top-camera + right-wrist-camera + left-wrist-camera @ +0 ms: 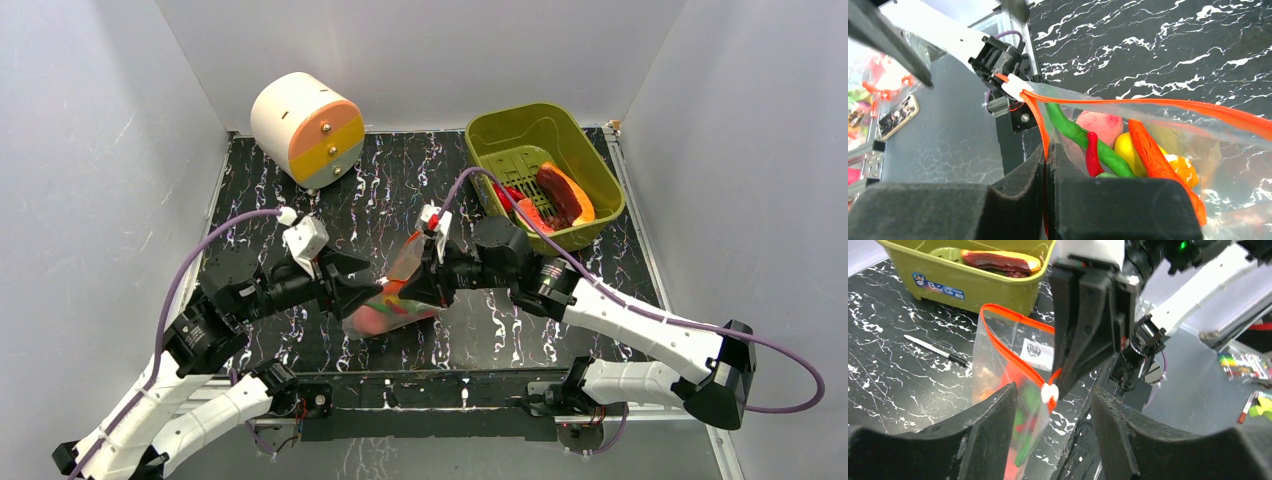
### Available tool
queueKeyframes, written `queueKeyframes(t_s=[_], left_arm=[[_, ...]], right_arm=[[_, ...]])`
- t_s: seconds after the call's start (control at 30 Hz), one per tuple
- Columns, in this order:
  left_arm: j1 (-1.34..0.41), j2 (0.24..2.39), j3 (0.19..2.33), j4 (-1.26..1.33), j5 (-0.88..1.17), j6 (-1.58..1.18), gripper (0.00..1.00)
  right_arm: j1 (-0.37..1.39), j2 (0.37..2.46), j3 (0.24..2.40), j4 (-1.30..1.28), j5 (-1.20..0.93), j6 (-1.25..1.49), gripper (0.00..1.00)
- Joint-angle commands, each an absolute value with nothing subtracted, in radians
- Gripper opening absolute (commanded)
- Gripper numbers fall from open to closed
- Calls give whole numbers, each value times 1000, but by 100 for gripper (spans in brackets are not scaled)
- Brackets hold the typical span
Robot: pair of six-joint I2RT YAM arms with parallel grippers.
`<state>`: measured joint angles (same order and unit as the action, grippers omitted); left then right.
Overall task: Place the food in the zip-top bag and seal the zipper
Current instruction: Zip the zipper food storage bag at the center of the board.
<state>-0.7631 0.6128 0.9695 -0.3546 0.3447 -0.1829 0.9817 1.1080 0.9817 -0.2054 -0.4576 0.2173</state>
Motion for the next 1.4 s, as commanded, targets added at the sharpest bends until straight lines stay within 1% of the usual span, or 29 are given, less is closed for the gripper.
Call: queueKeyframes(t_s=[0.0,0.1,0.2,0.5,0.6,0.7,0.97,1.13,1.2,1.37], left_arm=[[-765,571,913,-335,464,-88,52],[-765,533,864,-317,482,-53,52],[-765,513,831,-314,455,-29,52],[-765,530,757,-281,391,37,48],[-765,534,759,-284,355,53,48],[-765,526,770,-296,334,68,49],[-765,459,787,-320,295,154,49],[-765,477,774,-297,323,161,49],[-765,494,765,-284,343,156,47],[-765,510,770,-269,377,146,38]], right_arm=[[984,1122,1063,-144,-386,276,0],[985,1118,1045,-118,-373,293,0],[985,1111,1032,-94,-380,307,0],[985,1099,1003,-73,-419,273,0],[985,1095,1002,-74,-441,249,0],[984,1092,999,-81,-446,234,0],[985,1096,987,-86,-484,219,0],[985,1083,983,-73,-486,216,0],[984,1081,979,-66,-487,216,0],[984,1078,968,-49,-495,222,0]])
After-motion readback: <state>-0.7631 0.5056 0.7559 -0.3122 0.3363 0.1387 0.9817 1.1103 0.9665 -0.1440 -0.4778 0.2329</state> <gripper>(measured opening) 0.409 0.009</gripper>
